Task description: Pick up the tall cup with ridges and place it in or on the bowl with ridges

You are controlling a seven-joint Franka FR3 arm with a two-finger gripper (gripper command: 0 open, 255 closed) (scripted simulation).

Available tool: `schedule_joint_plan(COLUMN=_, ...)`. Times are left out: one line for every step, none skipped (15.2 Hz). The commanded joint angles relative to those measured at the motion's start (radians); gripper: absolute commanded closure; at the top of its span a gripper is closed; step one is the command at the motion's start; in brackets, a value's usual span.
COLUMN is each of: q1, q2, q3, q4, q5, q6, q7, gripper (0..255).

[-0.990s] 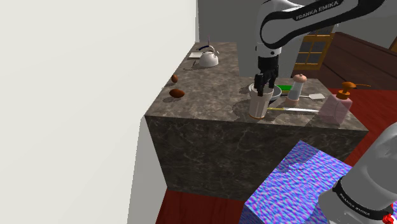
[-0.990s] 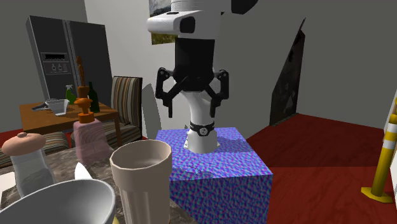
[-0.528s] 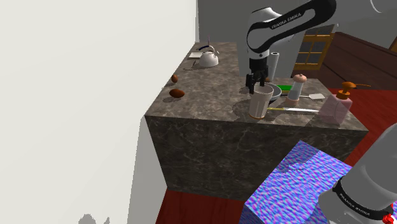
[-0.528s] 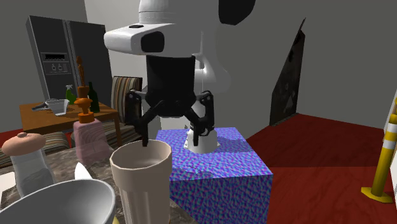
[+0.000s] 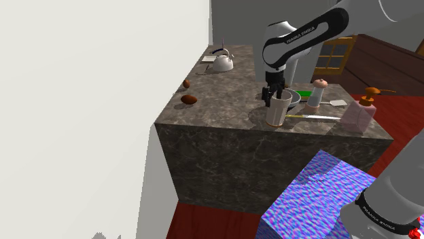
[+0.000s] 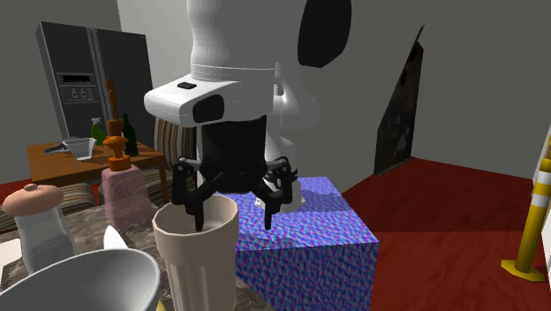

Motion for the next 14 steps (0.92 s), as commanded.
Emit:
schedule_joint_plan(q1=0.000, q2=0.004, q3=0.000, q4=-0.005, q5=0.000, q6=0.009, q7=0.000, gripper=0)
schedule_joint_plan(q1=0.000, q2=0.004, q3=0.000, q4=-0.005, q5=0.000, q6=0.009, q7=0.000, gripper=0)
schedule_joint_plan(q1=0.000, q2=0.004, q3=0.000, q4=-0.005, q5=0.000, q6=0.009, q7=0.000, gripper=0)
schedule_joint_plan(q1=0.000, q2=0.004, q3=0.000, q4=-0.005, q5=0.000, q6=0.009, q7=0.000, gripper=0)
schedule_joint_plan(q1=0.000, q2=0.004, q3=0.000, q4=-0.005, q5=0.000, q6=0.009, q7=0.000, gripper=0)
schedule_joint_plan(q1=0.000, q2=0.004, q3=0.000, q4=-0.005, q5=0.000, q6=0.009, q7=0.000, gripper=0)
schedule_joint_plan(q1=0.000, q2=0.004, q3=0.000, q4=-0.004, q5=0.000, q6=0.009, q7=0.000, gripper=0)
schedule_joint_plan(q1=0.000, q2=0.004, q3=0.000, q4=-0.004, q5=0.000, q6=0.009, q7=0.000, gripper=255)
schedule_joint_plan(q1=0.000, q2=0.004, q3=0.000, q4=-0.004, q5=0.000, q6=0.009, q7=0.000, gripper=255)
schedule_joint_plan(q1=0.000, q2=0.004, q3=0.000, q4=-0.004, q5=0.000, q6=0.009, q7=0.000, gripper=255)
schedule_joint_plan(q1=0.000, q2=0.004, q3=0.000, q4=-0.004, q5=0.000, q6=0.009, q7=0.000, gripper=255)
schedule_joint_plan(q1=0.000, q2=0.003, q3=0.000, q4=-0.005, q5=0.000, q6=0.009, q7=0.000, gripper=255)
schedule_joint_plan(q1=0.000, q2=0.003, q3=0.000, q4=-0.005, q5=0.000, q6=0.008, q7=0.000, gripper=255)
schedule_joint_plan(q1=0.000, q2=0.003, q3=0.000, q4=-0.005, q5=0.000, q6=0.008, q7=0.000, gripper=255)
